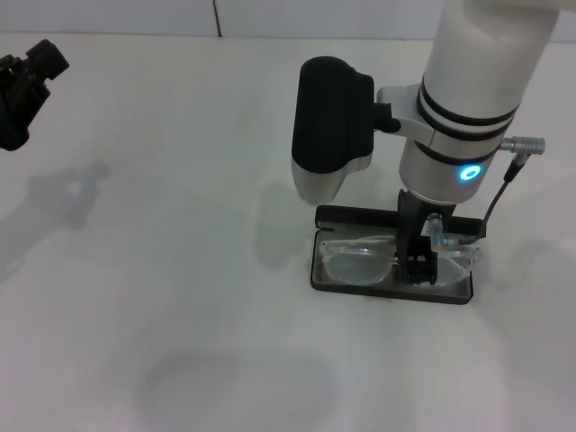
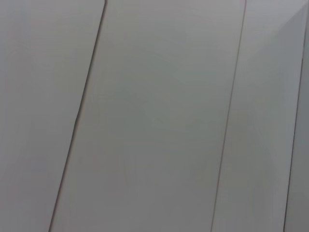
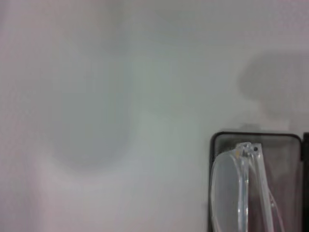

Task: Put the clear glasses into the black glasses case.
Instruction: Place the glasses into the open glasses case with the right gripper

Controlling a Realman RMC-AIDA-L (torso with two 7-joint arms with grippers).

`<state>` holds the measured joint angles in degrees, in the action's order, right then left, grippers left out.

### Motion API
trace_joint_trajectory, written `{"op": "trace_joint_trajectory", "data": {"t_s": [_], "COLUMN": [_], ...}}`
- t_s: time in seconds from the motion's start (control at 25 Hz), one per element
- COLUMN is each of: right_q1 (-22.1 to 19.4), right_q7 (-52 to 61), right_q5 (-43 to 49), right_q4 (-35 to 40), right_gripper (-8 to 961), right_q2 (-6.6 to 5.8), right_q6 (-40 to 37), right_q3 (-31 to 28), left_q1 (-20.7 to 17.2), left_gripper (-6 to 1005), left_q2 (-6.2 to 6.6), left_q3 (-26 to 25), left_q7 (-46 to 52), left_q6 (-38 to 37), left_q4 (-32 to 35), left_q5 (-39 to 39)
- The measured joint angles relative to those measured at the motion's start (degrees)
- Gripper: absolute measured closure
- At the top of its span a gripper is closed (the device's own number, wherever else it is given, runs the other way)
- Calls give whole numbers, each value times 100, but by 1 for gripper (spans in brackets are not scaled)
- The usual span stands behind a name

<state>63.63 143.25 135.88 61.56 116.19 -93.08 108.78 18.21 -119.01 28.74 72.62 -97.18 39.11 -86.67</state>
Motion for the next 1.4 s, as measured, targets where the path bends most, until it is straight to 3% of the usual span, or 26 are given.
{"op": "trace_joint_trajectory", "data": {"t_s": [1.4], "right_q1": [-107], "right_q7": [4], "right_q5": [102], "right_q4": [-224], "right_gripper": [806], "right_q2": [0], "right_q6": [326], "right_q3": [108], "left_q1": [51], "left_gripper": [937], "left_q2": [0], "left_q3": [-1], "left_q7": [-20], "left_q6": [104], "left_q4": [-84], "left_q5": [1]}}
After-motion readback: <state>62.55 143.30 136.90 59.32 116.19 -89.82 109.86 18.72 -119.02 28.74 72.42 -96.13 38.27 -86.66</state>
